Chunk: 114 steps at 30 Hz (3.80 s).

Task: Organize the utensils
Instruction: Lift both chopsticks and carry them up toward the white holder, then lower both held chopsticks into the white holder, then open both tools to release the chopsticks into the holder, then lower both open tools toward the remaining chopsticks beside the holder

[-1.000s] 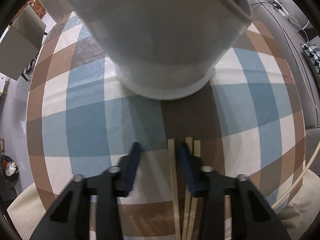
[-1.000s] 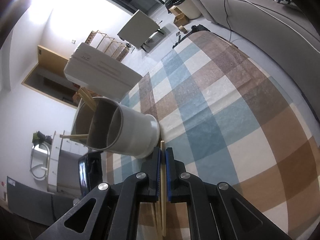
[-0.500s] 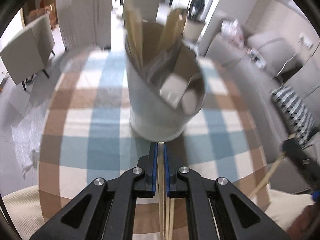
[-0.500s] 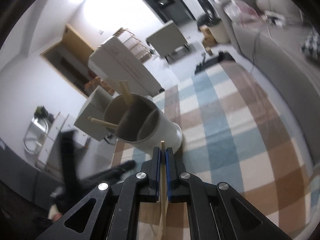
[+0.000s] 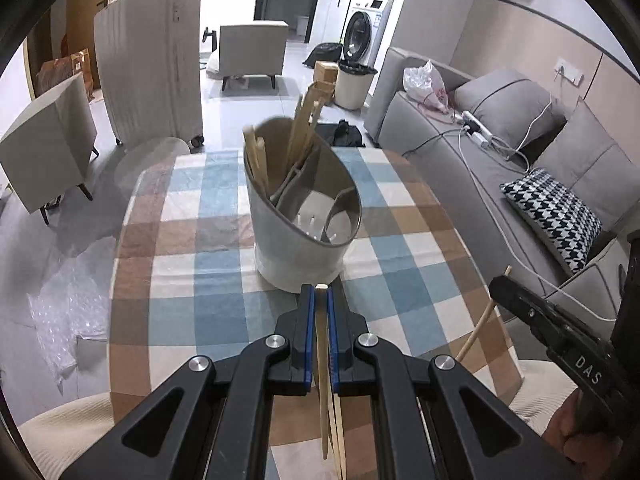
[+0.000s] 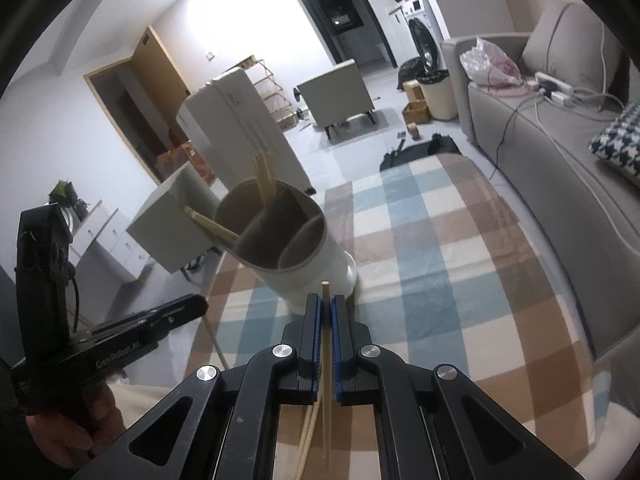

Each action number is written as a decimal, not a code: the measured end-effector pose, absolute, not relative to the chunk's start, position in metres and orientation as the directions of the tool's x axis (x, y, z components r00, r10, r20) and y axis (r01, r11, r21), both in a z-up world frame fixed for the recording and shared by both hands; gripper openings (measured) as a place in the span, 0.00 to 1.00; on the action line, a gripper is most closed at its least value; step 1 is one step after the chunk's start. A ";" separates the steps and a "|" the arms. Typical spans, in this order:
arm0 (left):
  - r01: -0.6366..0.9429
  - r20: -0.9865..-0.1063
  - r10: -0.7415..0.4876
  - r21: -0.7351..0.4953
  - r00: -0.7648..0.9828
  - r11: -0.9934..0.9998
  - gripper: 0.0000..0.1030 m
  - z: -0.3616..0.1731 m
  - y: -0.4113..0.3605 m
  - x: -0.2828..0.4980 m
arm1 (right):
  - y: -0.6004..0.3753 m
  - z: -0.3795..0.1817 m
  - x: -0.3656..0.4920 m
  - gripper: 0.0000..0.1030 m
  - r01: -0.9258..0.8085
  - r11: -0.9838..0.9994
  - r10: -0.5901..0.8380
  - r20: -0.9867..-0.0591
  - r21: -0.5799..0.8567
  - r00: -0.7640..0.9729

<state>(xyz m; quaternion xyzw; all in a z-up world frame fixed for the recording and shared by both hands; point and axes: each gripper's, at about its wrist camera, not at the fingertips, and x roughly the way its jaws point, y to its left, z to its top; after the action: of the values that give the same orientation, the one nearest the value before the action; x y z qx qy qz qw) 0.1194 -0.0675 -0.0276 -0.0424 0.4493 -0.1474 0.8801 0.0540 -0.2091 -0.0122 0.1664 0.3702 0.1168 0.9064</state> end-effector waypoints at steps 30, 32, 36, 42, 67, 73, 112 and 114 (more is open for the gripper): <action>0.277 -0.373 -0.355 -0.247 0.857 0.929 0.02 0.098 -0.020 0.247 | -0.148 0.123 0.205 0.04 -0.238 0.915 0.346 -0.330 0.325 0.878; 0.281 -0.381 -0.366 -0.262 0.849 0.923 0.02 0.088 -0.018 0.252 | -0.148 0.115 0.211 0.04 -0.234 0.914 0.345 -0.333 0.331 0.877; 0.279 -0.404 -0.372 -0.271 0.836 0.921 0.02 0.077 -0.016 0.259 | -0.142 0.100 0.218 0.04 -0.230 0.915 0.345 -0.349 0.331 0.871; 0.289 -0.438 -0.376 -0.253 0.817 0.923 0.02 0.065 -0.020 0.259 | -0.136 0.076 0.222 0.04 -0.217 0.912 0.350 -0.384 0.347 0.855; 0.323 -0.644 -0.397 -0.237 0.654 0.916 0.03 0.052 -0.025 0.253 | -0.127 0.035 0.198 0.10 -0.218 0.916 0.376 -0.532 0.336 0.759; 0.291 -0.649 -0.348 -0.197 0.677 0.936 0.08 0.066 -0.022 0.236 | -0.149 0.046 0.182 0.22 -0.159 0.924 0.330 -0.520 0.347 0.788; 0.113 -0.633 -0.165 -0.121 0.756 0.986 0.95 0.035 -0.037 0.101 | -0.186 0.050 0.023 0.96 -0.126 0.941 0.280 -0.519 0.313 0.807; 0.104 -0.655 -0.162 -0.126 0.738 0.987 0.95 0.018 -0.036 0.099 | -0.187 0.038 0.022 0.96 -0.109 0.946 0.270 -0.551 0.306 0.790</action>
<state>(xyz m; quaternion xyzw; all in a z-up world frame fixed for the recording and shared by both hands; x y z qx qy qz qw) 0.0987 -0.0361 0.0182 -0.0406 0.3545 -0.0714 0.9314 0.0222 -0.1874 0.0376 0.1299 0.3082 0.1011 0.9370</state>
